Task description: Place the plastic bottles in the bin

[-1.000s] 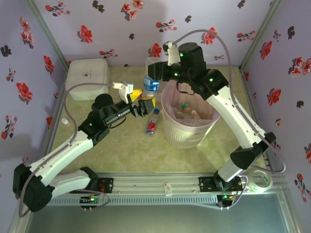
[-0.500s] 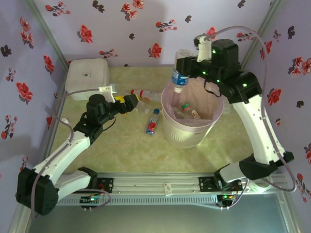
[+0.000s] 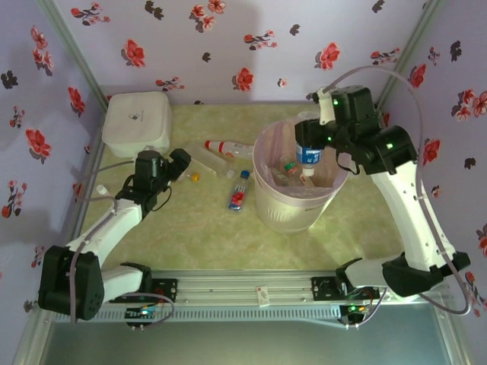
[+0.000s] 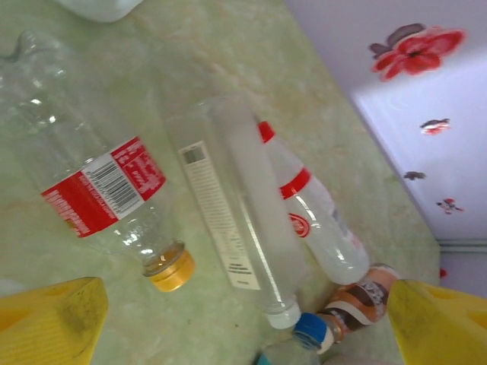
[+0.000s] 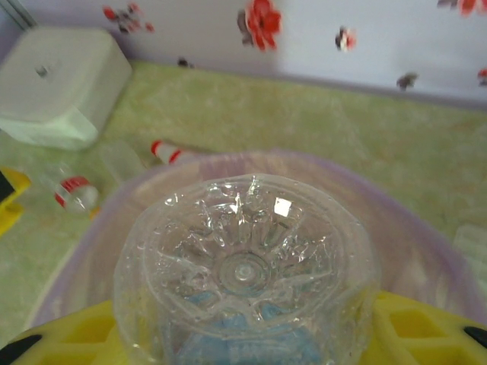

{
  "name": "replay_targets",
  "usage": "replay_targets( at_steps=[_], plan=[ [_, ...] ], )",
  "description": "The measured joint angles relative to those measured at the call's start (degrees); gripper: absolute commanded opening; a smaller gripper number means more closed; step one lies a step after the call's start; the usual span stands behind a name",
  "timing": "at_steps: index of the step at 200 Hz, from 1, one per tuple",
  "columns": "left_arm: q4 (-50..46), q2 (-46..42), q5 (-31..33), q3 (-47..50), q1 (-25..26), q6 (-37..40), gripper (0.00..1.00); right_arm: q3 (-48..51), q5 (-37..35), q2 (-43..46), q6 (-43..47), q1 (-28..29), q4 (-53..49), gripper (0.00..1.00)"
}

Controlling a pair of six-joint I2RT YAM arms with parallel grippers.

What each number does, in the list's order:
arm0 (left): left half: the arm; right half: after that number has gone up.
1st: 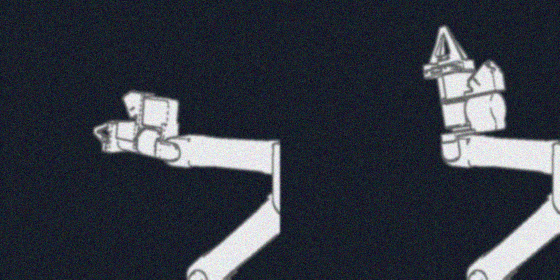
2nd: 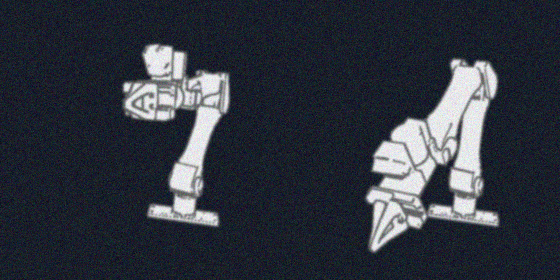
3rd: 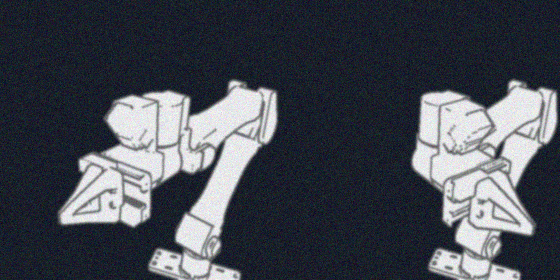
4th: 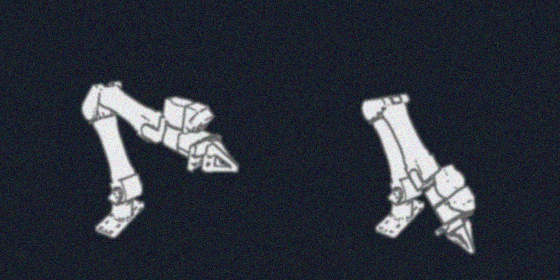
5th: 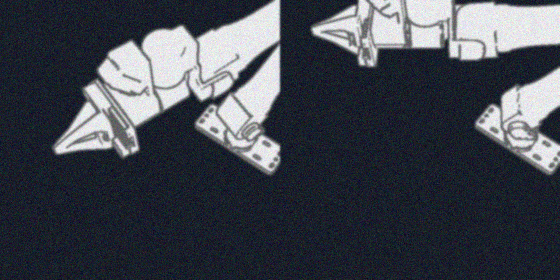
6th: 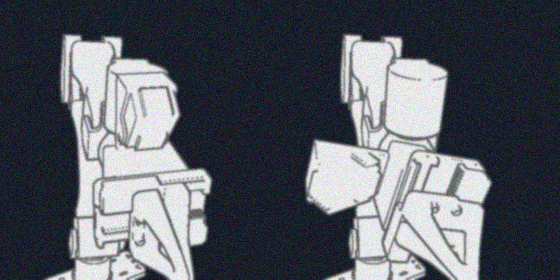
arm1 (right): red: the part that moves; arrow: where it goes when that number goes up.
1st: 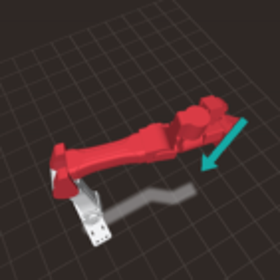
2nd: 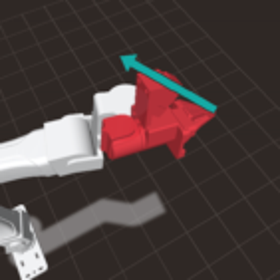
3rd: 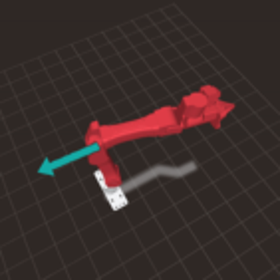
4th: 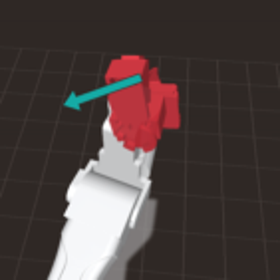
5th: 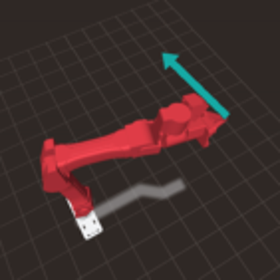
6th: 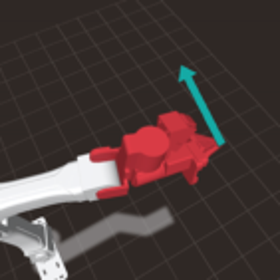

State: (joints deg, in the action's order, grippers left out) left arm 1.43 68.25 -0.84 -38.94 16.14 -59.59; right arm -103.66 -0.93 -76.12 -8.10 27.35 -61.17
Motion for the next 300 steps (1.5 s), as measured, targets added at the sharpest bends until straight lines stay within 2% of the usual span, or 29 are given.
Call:
replay_targets(
  at_steps=[48, 115, 162, 242, 300],
  plan=[
    [-1.9, 4.6, 2.5, -0.6, -0.5, -3.4, 0.93, 7.8, 0.3, -0.1, -0.4, 0.0, 0.5, 0.49],
    [-3.3, 11.0, 5.0, -2.9, -0.5, -7.8, 0.96, 19.3, 2.7, -1.7, -3.1, 0.0, 7.1, 0.5],
    [-3.4, 14.7, 5.3, -5.0, -0.5, -9.3, 0.96, 25.3, 3.8, -1.8, -5.0, 0.0, 10.5, 0.56],
    [-3.4, 18.7, 5.4, -5.0, -0.5, -10.6, 0.95, 26.0, 4.3, 1.1, -6.9, 0.0, 11.9, 0.79],
    [-1.8, 21.7, 5.4, -6.7, 0.5, -10.6, 0.95, 19.7, 5.2, 8.9, -6.3, 0.0, 9.3, 0.81]
  ],
)
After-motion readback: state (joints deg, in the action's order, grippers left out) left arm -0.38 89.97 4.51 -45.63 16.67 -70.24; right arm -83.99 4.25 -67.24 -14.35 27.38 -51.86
